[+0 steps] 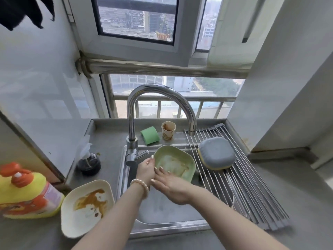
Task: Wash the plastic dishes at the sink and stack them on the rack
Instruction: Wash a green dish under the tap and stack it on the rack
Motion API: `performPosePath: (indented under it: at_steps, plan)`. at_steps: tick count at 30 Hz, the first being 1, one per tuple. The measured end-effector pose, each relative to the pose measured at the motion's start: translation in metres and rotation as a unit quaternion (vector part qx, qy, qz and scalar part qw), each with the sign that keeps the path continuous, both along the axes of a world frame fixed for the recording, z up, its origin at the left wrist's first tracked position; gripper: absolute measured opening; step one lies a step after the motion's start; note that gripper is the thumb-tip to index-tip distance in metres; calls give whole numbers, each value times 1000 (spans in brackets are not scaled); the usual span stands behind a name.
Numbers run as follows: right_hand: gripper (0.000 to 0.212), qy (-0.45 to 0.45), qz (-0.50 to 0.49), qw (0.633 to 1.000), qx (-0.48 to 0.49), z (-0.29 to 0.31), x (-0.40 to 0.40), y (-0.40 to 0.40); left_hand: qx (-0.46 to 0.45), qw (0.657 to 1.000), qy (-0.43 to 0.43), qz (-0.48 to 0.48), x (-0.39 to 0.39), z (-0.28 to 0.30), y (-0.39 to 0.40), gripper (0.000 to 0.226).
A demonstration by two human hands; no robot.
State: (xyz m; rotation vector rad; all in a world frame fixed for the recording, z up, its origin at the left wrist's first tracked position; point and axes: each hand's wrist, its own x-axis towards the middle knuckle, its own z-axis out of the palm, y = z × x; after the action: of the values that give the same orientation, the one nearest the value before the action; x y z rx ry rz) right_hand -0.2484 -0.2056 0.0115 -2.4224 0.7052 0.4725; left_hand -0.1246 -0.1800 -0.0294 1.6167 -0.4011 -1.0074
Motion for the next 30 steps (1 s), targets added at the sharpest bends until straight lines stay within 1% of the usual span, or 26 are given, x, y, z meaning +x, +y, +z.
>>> performPosePath:
  at_steps: [1,2,4,5,6,7,9,10,11,12,13,14,15,16,17,19,20,21,22,24,25,26,27,28,30]
  plan:
    - [55,12,21,1000,17,1,-7,5,6,1000,-10,7,5,-4,0,36]
    - [58,36,20,999,-2,1,-16,2,14,1000,-16,6,9,-4,1,36]
    - [77,108,-48,988,-96,-2,-27,-22,23,1000,-11,-5,7,-9,1,38]
    - [83,126,-86,979,-133,-2,-26,-32,25,1000,-6,-14,3,-10,-2,38]
    - [84,115,-107,979,-133,-4,-23,-37,21,1000,3,-21,-4,-12,-5,39]
    - [80,77,-107,985,-110,-4,-15,-35,9,1000,18,-18,-9,-11,-8,38]
    - [64,-7,-51,998,-24,-1,-3,-18,-12,999,42,9,-14,-6,-11,35]
    - [58,-24,-19,999,13,1,-4,-11,-15,999,44,26,-13,-4,-12,35]
    - [55,-13,0,1000,24,4,-11,-7,-17,998,47,39,-10,-4,-11,35]
    - [58,23,0,1000,-5,5,-20,-12,-19,997,57,41,-10,-4,-8,36]
    - [66,71,-18,995,-64,6,-27,-24,-22,997,68,36,-11,-3,-6,35]
    - [75,119,-50,984,-124,4,-30,-39,-21,997,76,27,-16,-1,-6,35]
    - [80,142,-79,974,-156,3,-30,-49,-19,996,83,20,-22,0,-7,35]
    - [81,128,-100,975,-152,0,-27,-53,-20,996,91,15,-28,0,-9,34]
    - [78,91,-99,982,-131,-3,-22,-52,-26,995,101,9,-33,0,-12,34]
    - [64,20,-42,998,-51,-1,-12,-36,-44,992,115,19,-35,0,-15,35]
    - [60,1,-11,1000,-2,-2,-13,-29,-50,991,119,32,-32,0,-15,35]
    - [60,10,9,999,30,2,-20,-24,-52,990,121,45,-29,-2,-13,36]
    - [65,41,7,999,24,3,-29,-24,-44,991,118,48,-26,-4,-10,36]
    - [83,119,-38,989,-83,4,-38,-43,-32,992,115,42,-29,-6,-9,37]
    - [88,140,-68,979,-130,3,-38,-51,-27,992,122,34,-36,-6,-10,37]
    - [88,133,-90,975,-152,1,-33,-56,-27,991,127,29,-38,-5,-12,38]
    - [85,107,-97,979,-146,-3,-28,-56,-30,990,138,22,-44,-4,-15,38]
    - [78,69,-80,987,-117,-4,-20,-51,-32,988,149,23,-46,-3,-18,38]
    - [62,13,-12,1000,-18,-5,-14,-35,-47,985,162,44,-42,0,-17,38]
